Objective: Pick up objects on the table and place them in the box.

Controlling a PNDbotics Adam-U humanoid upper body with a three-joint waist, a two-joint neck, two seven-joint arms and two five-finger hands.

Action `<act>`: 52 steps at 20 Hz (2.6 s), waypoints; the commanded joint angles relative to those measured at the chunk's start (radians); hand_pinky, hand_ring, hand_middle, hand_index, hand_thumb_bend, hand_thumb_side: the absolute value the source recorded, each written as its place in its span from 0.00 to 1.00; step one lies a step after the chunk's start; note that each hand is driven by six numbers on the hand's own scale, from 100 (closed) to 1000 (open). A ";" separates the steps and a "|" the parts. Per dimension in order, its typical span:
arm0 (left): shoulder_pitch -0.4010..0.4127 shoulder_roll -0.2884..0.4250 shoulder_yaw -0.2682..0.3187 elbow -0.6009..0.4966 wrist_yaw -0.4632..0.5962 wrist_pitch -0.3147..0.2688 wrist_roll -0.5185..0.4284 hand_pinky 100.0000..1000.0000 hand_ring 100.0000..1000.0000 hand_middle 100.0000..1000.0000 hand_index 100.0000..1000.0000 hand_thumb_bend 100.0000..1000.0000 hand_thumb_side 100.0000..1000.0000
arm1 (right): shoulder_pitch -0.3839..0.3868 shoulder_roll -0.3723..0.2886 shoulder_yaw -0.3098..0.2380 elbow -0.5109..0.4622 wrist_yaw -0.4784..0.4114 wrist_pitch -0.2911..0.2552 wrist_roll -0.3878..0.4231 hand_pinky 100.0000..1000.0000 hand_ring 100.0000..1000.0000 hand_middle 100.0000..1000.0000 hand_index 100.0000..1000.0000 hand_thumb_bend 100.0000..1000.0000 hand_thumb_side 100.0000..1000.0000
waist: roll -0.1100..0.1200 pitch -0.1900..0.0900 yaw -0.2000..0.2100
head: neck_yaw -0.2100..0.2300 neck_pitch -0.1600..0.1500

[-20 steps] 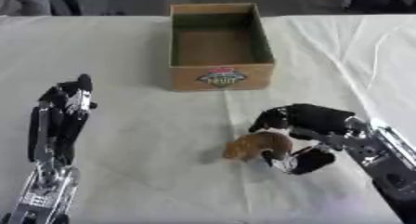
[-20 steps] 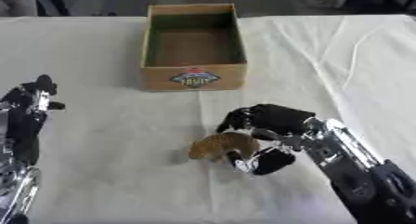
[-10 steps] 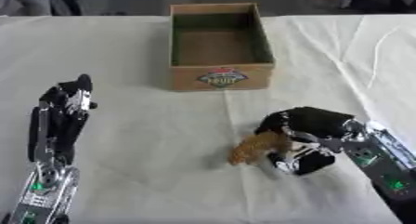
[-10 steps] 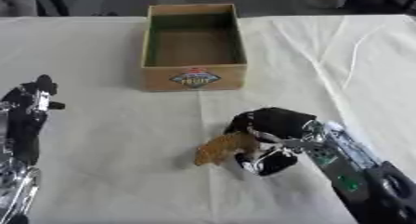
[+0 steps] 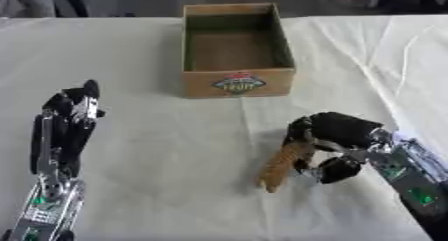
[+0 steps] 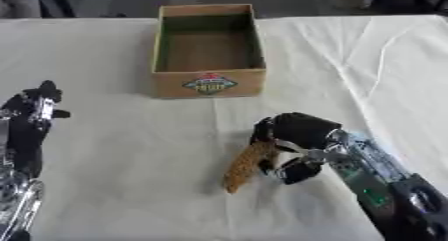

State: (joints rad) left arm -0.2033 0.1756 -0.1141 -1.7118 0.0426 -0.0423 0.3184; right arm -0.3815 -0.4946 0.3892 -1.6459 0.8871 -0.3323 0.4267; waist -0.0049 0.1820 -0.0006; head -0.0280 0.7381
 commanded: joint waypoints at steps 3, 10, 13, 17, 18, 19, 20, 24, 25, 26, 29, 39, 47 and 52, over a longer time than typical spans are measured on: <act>-0.008 0.011 0.001 -0.011 -0.004 0.000 -0.001 0.48 0.73 0.43 0.52 0.27 0.45 | -0.008 -0.020 -0.026 -0.022 -0.017 0.022 -0.064 0.24 0.24 0.28 0.44 0.00 0.08 | 0.001 -0.013 -0.003 | 0.002 -0.003; -0.008 0.012 0.003 -0.011 -0.005 0.001 0.000 0.48 0.73 0.43 0.52 0.27 0.45 | -0.022 -0.058 -0.061 -0.084 -0.137 0.086 -0.068 0.18 0.15 0.18 0.34 0.00 0.11 | 0.000 -0.015 -0.006 | 0.007 -0.007; -0.006 0.013 0.004 -0.011 -0.006 0.001 0.000 0.48 0.73 0.43 0.52 0.27 0.45 | -0.047 -0.100 -0.080 -0.128 -0.207 0.115 -0.037 0.17 0.15 0.18 0.34 0.00 0.10 | -0.002 -0.016 -0.007 | 0.009 -0.008; -0.004 0.015 0.004 -0.010 -0.006 0.001 0.000 0.48 0.73 0.43 0.52 0.27 0.45 | -0.093 -0.158 -0.107 -0.154 -0.285 0.155 -0.021 0.17 0.15 0.18 0.34 0.00 0.09 | -0.003 -0.018 -0.005 | 0.010 -0.011; -0.003 0.015 0.003 -0.010 -0.005 0.001 0.000 0.48 0.73 0.43 0.52 0.27 0.45 | -0.107 -0.171 -0.114 -0.154 -0.292 0.160 -0.021 0.17 0.15 0.18 0.34 0.00 0.09 | -0.003 -0.019 -0.003 | 0.010 -0.010; -0.002 0.015 0.003 -0.010 -0.005 0.001 -0.001 0.48 0.73 0.43 0.52 0.27 0.45 | -0.123 -0.182 -0.120 -0.147 -0.306 0.169 -0.022 0.17 0.15 0.18 0.34 0.00 0.09 | -0.004 -0.020 -0.001 | 0.010 -0.010; -0.001 0.015 0.002 -0.009 -0.005 0.002 -0.002 0.48 0.73 0.43 0.52 0.27 0.45 | -0.140 -0.193 -0.125 -0.138 -0.319 0.176 -0.023 0.17 0.15 0.18 0.34 0.00 0.08 | -0.004 -0.021 0.001 | 0.009 -0.009; 0.003 0.014 -0.008 -0.007 -0.003 0.002 -0.011 0.48 0.73 0.43 0.52 0.27 0.45 | -0.235 -0.227 -0.142 -0.056 -0.344 0.197 -0.036 0.18 0.15 0.19 0.34 0.00 0.07 | -0.008 -0.029 0.019 | -0.003 -0.009; 0.003 0.013 -0.012 -0.006 -0.002 0.002 -0.014 0.48 0.73 0.43 0.52 0.27 0.45 | -0.261 -0.229 -0.145 -0.022 -0.345 0.200 -0.039 0.18 0.15 0.19 0.34 0.00 0.07 | -0.009 -0.031 0.026 | -0.007 -0.009; 0.004 0.013 -0.015 -0.005 -0.001 0.002 -0.017 0.48 0.73 0.43 0.52 0.27 0.45 | -0.286 -0.228 -0.149 0.016 -0.343 0.201 -0.043 0.18 0.15 0.19 0.34 0.00 0.07 | -0.010 -0.032 0.033 | -0.011 -0.011; 0.003 0.011 -0.023 -0.004 0.001 0.002 -0.026 0.48 0.73 0.43 0.52 0.27 0.45 | -0.370 -0.199 -0.166 0.184 -0.335 0.196 -0.050 0.18 0.15 0.19 0.35 0.00 0.08 | -0.013 -0.033 0.057 | -0.024 -0.015; -0.056 -0.002 -0.083 -0.011 0.014 0.012 -0.084 0.48 0.73 0.43 0.52 0.27 0.44 | -0.569 -0.111 -0.301 0.723 -0.205 0.168 -0.055 0.21 0.18 0.22 0.38 0.00 0.14 | -0.015 -0.011 0.234 | -0.153 -0.067; -0.104 -0.021 -0.123 -0.024 0.027 0.023 -0.131 0.48 0.73 0.43 0.52 0.27 0.44 | -0.607 -0.100 -0.352 0.912 -0.075 0.170 -0.136 0.28 0.25 0.28 0.45 0.00 0.19 | -0.025 0.008 0.385 | -0.289 -0.088; -0.111 -0.024 -0.126 -0.027 0.030 0.023 -0.137 0.48 0.73 0.43 0.52 0.27 0.44 | -0.607 -0.087 -0.352 0.941 -0.034 0.151 -0.158 0.36 0.35 0.38 0.57 0.00 0.24 | -0.030 0.013 0.408 | -0.311 -0.089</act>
State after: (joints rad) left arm -0.3008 0.1493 -0.2381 -1.7188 0.0700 -0.0172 0.1854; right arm -0.9759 -0.5764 0.0398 -0.7111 0.8390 -0.1756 0.2742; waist -0.0393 0.2052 0.4053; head -0.3322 0.6614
